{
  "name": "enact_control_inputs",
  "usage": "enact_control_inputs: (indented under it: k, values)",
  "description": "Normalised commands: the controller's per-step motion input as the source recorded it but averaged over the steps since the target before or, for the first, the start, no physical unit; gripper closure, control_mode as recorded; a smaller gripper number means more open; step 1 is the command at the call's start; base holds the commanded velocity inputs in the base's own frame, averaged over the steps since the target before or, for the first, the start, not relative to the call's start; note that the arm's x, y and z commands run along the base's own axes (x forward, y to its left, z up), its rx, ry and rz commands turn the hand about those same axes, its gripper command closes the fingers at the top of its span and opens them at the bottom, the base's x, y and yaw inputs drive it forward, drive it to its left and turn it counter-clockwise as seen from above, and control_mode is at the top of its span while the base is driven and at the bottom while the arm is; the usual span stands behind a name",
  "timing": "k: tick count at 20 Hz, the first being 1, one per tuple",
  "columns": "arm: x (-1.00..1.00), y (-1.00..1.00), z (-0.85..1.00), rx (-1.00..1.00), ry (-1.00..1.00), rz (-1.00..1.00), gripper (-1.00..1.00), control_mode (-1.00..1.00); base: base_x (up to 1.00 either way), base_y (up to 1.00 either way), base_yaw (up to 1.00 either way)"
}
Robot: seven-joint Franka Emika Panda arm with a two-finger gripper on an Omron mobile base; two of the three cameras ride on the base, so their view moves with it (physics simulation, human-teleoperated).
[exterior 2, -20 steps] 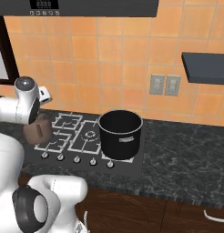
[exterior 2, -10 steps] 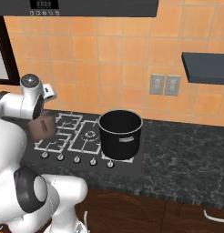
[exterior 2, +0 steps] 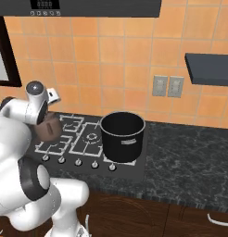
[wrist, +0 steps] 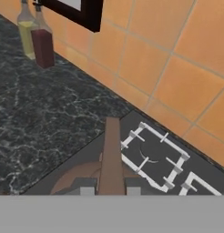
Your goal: Pick the kettle from the counter and place it on a stove burner. Then turn the burner on.
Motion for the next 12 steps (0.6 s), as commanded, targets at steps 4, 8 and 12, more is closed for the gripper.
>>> enact_control_inputs:
  k: [4,8,12]
  values:
    - [0.19,0.04,-0.18,0.05,0.00,0.00,1.00,-1.00,0.00,0.00,0.00]
    - [0.22,0.00,-0.07,0.12,0.00,0.00,1.00,-1.00,0.00,0.00,0.00]
    - [0.23,0.01,-0.14,0.08,0.00,0.00,1.00,-1.00,0.00,0.00,0.00]
